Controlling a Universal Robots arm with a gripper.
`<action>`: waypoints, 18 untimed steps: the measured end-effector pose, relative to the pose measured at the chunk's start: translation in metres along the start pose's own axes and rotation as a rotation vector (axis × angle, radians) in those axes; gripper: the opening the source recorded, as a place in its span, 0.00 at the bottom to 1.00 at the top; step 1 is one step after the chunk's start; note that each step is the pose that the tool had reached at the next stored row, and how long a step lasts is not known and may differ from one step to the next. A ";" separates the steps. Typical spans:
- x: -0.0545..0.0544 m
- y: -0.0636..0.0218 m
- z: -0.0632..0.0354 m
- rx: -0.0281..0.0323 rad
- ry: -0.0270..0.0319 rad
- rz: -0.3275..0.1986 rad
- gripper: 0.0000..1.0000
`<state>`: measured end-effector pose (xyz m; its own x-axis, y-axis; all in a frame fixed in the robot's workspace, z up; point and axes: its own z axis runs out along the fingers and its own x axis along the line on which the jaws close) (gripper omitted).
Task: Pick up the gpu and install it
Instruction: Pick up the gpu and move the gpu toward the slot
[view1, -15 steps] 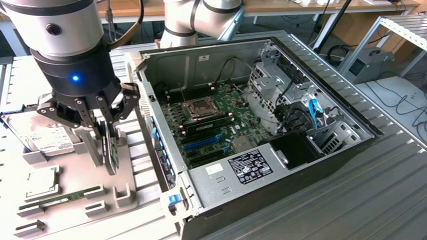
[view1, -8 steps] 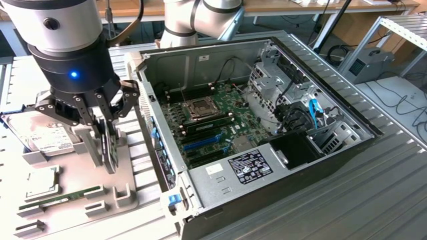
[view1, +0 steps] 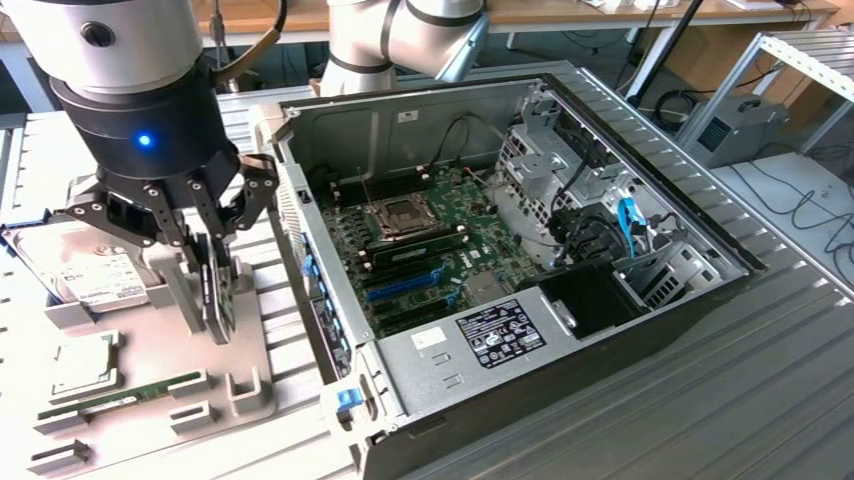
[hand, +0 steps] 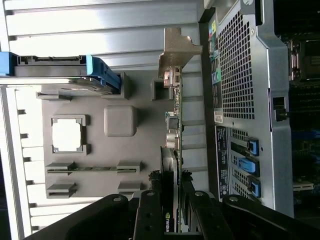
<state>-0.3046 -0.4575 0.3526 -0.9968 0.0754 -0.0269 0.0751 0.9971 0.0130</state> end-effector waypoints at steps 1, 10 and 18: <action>0.000 0.0000 -0.0008 0.0000 0.0000 0.000 0.26; 0.000 0.0001 -0.0077 -0.0002 0.0000 0.000 0.26; 0.000 0.0002 -0.0134 -0.0003 0.0000 0.000 0.26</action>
<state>-0.3045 -0.4576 0.3660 -0.9968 0.0754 -0.0269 0.0750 0.9971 0.0133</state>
